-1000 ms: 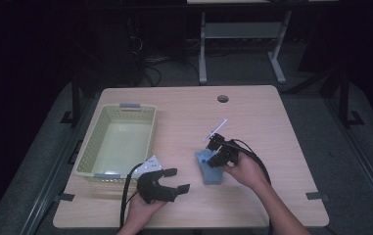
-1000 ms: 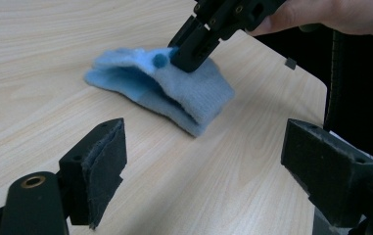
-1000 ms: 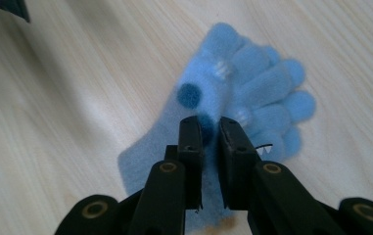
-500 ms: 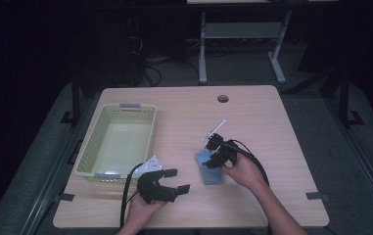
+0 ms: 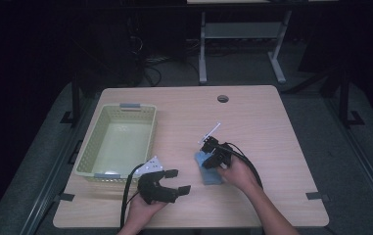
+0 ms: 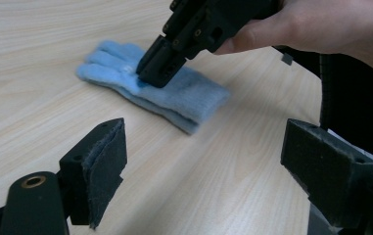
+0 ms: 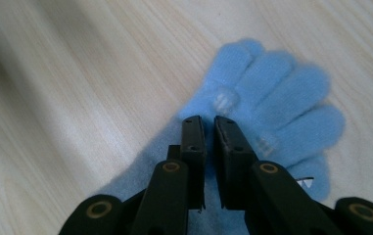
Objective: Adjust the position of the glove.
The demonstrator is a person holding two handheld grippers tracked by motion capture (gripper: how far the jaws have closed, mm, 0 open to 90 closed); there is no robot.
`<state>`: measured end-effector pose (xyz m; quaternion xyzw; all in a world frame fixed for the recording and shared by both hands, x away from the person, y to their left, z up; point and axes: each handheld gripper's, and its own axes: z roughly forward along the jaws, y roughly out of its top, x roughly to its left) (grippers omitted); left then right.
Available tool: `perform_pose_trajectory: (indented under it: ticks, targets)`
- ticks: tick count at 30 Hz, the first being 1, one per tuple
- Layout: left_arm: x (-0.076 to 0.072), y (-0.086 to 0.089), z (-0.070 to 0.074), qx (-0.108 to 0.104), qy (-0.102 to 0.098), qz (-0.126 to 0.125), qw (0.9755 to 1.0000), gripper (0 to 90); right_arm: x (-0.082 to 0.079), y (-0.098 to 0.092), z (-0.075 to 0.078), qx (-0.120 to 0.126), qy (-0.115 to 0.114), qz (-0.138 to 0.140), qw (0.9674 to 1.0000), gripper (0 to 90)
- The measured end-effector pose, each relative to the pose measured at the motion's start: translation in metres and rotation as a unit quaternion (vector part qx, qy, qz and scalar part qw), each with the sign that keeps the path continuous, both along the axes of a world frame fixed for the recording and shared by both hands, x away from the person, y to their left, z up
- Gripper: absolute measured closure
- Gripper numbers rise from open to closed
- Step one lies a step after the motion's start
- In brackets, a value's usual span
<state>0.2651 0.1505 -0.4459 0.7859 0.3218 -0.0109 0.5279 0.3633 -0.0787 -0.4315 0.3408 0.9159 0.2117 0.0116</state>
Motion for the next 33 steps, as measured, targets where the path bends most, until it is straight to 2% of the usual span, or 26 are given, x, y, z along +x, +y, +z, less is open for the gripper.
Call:
perform_pose_trajectory:
  ticks: [3,4,7,9,10,14,17,18,19,24,26,27,29,30,33]
  targets:
    - [0.0,-0.002,0.0,0.001,0.001,-0.003,1.0,16.9,-0.002,-0.001,0.002,0.001,-0.007,-0.003,1.0,79.1]
    - [0.0,-0.002,-0.001,0.005,0.001,-0.005,1.0,17.0,-0.003,-0.005,0.005,0.012,-0.012,-0.005,0.9998,73.5]
    - [0.0,-0.004,-0.002,0.005,0.005,-0.006,1.0,17.0,-0.004,-0.014,0.009,0.043,-0.008,-0.013,0.999,69.9]
    - [0.0,-0.005,-0.002,0.003,0.004,-0.005,1.0,17.1,-0.005,-0.018,0.01,0.051,-0.008,-0.018,0.9985,67.3]
    - [0.0,-0.006,-0.002,0.003,0.003,-0.006,1.0,17.1,-0.006,-0.026,0.012,0.07,-0.003,-0.033,0.997,63.4]
    - [0.002,-0.008,-0.003,0.0,0.014,-0.006,0.9999,17.4,-0.01,-0.042,0.015,0.096,0.001,-0.055,0.9938,58.3]
    - [0.003,-0.009,-0.004,0.004,0.018,-0.004,0.9998,17.4,-0.013,-0.049,0.014,0.098,0.001,-0.062,0.9932,60.3]
    - [0.003,-0.009,-0.004,0.01,0.018,-0.007,0.9998,17.4,-0.015,-0.057,0.011,0.107,0.006,-0.074,0.9915,59.2]
    - [0.003,-0.009,-0.004,0.01,0.02,-0.004,0.9997,17.4,-0.015,-0.057,0.011,0.107,0.006,-0.074,0.9915,59.2]
    - [0.005,-0.013,-0.004,0.02,0.022,0.008,0.9995,19.6,-0.022,-0.069,0.007,0.126,0.013,-0.101,0.9868,52.4]
    - [0.006,-0.014,-0.004,0.021,0.024,0.01,0.9994,20.5,-0.024,-0.07,0.007,0.127,0.015,-0.104,0.9863,51.5]
    - [0.009,-0.017,-0.004,0.024,0.031,0.011,0.9992,20.7,-0.028,-0.072,0.007,0.137,0.017,-0.109,0.9845,49.1]
    - [0.011,-0.018,-0.005,0.026,0.038,0.012,0.9989,21.0,-0.029,-0.072,0.006,0.138,0.017,-0.111,0.9841,47.7]
    - [0.014,-0.021,-0.005,0.022,0.053,0.014,0.9982,21.7,-0.031,-0.072,0.005,0.145,0.019,-0.117,0.9823,45.1]
    - [0.017,-0.024,-0.004,0.02,0.058,0.017,0.998,22.7,-0.033,-0.072,0.003,0.143,0.02,-0.125,0.9816,43.0]
